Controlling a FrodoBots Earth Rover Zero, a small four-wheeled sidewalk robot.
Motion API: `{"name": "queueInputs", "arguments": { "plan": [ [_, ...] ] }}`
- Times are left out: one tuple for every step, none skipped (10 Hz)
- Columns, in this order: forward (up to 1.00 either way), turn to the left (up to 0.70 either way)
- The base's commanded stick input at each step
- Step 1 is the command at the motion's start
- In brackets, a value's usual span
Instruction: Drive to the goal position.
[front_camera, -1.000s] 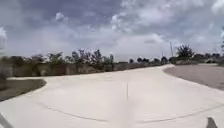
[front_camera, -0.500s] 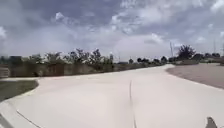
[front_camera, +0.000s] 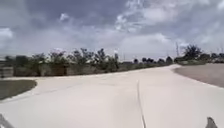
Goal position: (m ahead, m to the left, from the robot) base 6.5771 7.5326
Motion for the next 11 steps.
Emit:
{"name": "queueInputs", "arguments": {
  "plan": [
    [0.70,0.35],
    [0.70,0.35],
    [0.70,0.35],
    [0.70,0.35],
    [0.70,0.35],
    [0.70,0.35],
    [0.70,0.35],
    [0.70,0.19],
    [0.70,0.00],
    [0.70,0.00],
    [0.70,0.00]
  ]
}}
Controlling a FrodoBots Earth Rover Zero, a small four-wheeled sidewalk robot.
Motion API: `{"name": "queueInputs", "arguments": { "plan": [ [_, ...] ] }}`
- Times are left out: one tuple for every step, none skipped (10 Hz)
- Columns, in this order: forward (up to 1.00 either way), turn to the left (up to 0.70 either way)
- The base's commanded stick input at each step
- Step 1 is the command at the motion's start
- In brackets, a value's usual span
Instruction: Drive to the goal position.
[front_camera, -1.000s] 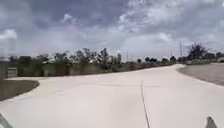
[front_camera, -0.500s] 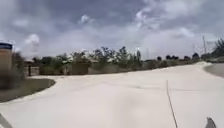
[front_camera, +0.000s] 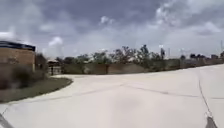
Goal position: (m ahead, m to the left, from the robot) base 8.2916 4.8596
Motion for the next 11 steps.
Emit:
{"name": "queueInputs", "arguments": {
  "plan": [
    [0.70,0.00],
    [0.70,0.00],
    [0.70,0.00],
    [0.70,0.00],
    [0.70,0.00],
    [0.70,0.00],
    [0.70,0.00],
    [0.70,-0.20],
    [0.70,-0.35],
    [0.70,-0.24],
    [0.70,-0.01]
  ]
}}
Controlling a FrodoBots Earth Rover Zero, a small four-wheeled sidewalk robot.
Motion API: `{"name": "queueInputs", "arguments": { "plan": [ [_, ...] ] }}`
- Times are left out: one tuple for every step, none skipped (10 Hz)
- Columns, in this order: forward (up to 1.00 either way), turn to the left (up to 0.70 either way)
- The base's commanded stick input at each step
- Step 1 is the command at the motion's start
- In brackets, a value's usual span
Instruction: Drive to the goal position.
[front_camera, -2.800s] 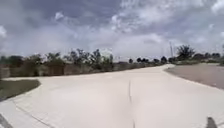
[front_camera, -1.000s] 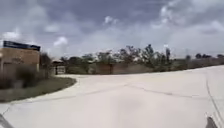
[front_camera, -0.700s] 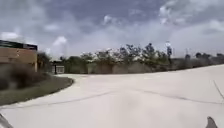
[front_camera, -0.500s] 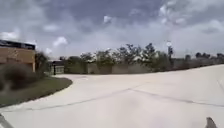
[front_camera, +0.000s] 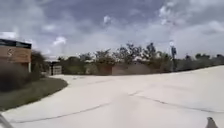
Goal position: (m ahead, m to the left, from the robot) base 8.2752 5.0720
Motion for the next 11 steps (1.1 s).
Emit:
{"name": "queueInputs", "arguments": {
  "plan": [
    [0.70,0.00],
    [0.70,0.00],
    [0.70,0.05],
    [0.70,0.23],
    [0.70,0.35],
    [0.70,0.35],
    [0.70,0.35],
    [0.70,0.13],
    [0.70,0.00],
    [0.70,0.00],
    [0.70,0.00]
  ]
}}
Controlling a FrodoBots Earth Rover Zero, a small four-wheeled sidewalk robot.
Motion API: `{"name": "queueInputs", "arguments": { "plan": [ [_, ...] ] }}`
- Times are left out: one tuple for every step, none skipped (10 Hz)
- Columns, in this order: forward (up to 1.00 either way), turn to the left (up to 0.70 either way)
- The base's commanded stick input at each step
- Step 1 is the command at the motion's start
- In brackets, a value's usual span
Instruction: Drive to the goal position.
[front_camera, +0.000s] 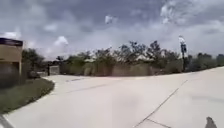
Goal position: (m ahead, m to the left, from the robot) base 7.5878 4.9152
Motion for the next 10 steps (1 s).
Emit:
{"name": "queueInputs", "arguments": {
  "plan": [
    [0.70,0.00],
    [0.70,0.11],
    [0.70,0.29],
    [0.70,0.34],
    [0.70,0.35],
    [0.70,0.00],
    [0.70,0.00],
    [0.70,0.00],
    [0.70,0.00],
    [0.70,0.00]
  ]
}}
